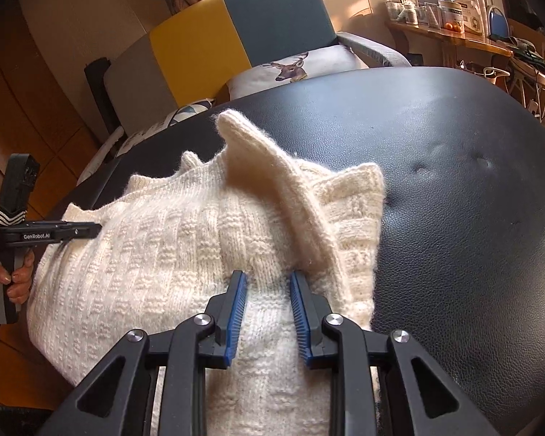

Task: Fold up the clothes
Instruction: 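Adjust the folded sweater edge with the left gripper and regrasp it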

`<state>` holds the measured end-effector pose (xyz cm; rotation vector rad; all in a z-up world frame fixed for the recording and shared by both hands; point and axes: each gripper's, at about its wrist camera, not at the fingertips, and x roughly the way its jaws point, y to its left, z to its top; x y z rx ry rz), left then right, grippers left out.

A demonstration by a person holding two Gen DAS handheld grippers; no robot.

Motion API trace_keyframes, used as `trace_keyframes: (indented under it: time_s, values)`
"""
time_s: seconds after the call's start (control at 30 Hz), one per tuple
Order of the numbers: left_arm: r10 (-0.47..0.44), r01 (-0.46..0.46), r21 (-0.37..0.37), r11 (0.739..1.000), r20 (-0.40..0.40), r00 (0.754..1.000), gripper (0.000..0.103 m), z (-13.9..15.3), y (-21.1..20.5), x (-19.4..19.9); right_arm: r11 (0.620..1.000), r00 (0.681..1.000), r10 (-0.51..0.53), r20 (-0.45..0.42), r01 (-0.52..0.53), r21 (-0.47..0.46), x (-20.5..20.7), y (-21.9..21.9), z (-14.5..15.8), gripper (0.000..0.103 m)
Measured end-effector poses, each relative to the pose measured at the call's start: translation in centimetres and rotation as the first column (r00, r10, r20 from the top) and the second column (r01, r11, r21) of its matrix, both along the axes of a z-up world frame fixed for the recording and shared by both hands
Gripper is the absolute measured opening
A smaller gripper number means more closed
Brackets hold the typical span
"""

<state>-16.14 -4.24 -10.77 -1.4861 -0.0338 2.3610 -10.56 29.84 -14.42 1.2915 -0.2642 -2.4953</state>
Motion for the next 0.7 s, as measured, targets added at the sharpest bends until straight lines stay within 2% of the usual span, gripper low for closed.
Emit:
trace_keyframes:
  time_s: [0.03, 0.1, 0.17, 0.27, 0.3, 0.33, 0.37, 0.43, 0.5, 0.53, 0.6, 0.7]
  values:
    - [0.019, -0.019, -0.005, 1.000, -0.044, 0.999, 0.006, 0.7, 0.0, 0.5, 1.000, 1.000, -0.005, 0.004, 0.005, 0.007, -0.1, -0.2, 0.5, 0.024]
    - [0.048, -0.050, -0.017, 0.999, -0.114, 0.992, 0.006, 1.7, 0.2, 1.3, 0.999, 0.998, 0.025, -0.049, -0.023, 0.040, 0.1, -1.3, 1.9, 0.024]
    - [0.056, -0.062, -0.043, 0.997, -0.135, 0.989, 0.006, 1.7, 0.5, 1.2, 0.994, 0.996, 0.060, -0.072, -0.053, 0.093, -0.2, -2.6, 2.6, 0.024]
    - [0.060, -0.069, -0.093, 0.993, -0.105, 0.993, 0.009, -0.9, 1.2, -0.2, 0.974, 0.994, 0.110, -0.020, -0.104, 0.202, -1.2, -5.0, 1.4, 0.024]
    - [0.062, -0.072, -0.103, 0.992, -0.092, 0.994, 0.013, -1.9, 1.5, -0.7, 0.964, 0.993, 0.117, -0.003, -0.112, 0.240, -1.2, -5.5, 0.5, 0.025]
    - [0.067, -0.076, -0.097, 0.992, -0.094, 0.993, 0.015, -2.4, 1.5, -0.9, 0.959, 0.993, 0.117, -0.023, -0.106, 0.261, -1.0, -5.8, 0.3, 0.025]
    - [0.075, -0.083, -0.069, 0.994, -0.102, 0.992, 0.017, -2.3, 1.3, -0.8, 0.958, 0.993, 0.117, -0.030, -0.105, 0.266, -0.8, -5.8, 0.2, 0.025]
    - [0.110, -0.110, 0.009, 0.994, -0.094, 0.989, 0.028, -1.5, 0.2, -0.9, 0.957, 0.992, 0.118, -0.038, -0.103, 0.272, -0.4, -5.8, 0.2, 0.025]
    - [0.158, -0.150, 0.078, 0.986, -0.113, 0.981, 0.034, -0.2, -1.8, -0.4, 0.962, 0.993, 0.113, -0.035, -0.101, 0.255, -0.3, -5.4, 0.1, 0.025]
    - [0.179, -0.169, 0.083, 0.982, -0.132, 0.975, 0.037, 0.4, -2.8, -0.1, 0.964, 0.993, 0.111, -0.033, -0.100, 0.245, -0.3, -5.3, 0.1, 0.025]
    - [0.195, -0.191, 0.041, 0.981, -0.166, 0.967, 0.037, 1.2, -4.2, 0.6, 0.968, 0.994, 0.103, -0.038, -0.091, 0.234, -0.2, -5.1, 0.0, 0.026]
    - [0.151, -0.159, -0.037, 0.987, -0.172, 0.974, 0.037, 0.7, -5.5, 1.2, 0.971, 0.995, 0.090, -0.050, -0.076, 0.226, 0.0, -5.0, -0.1, 0.027]
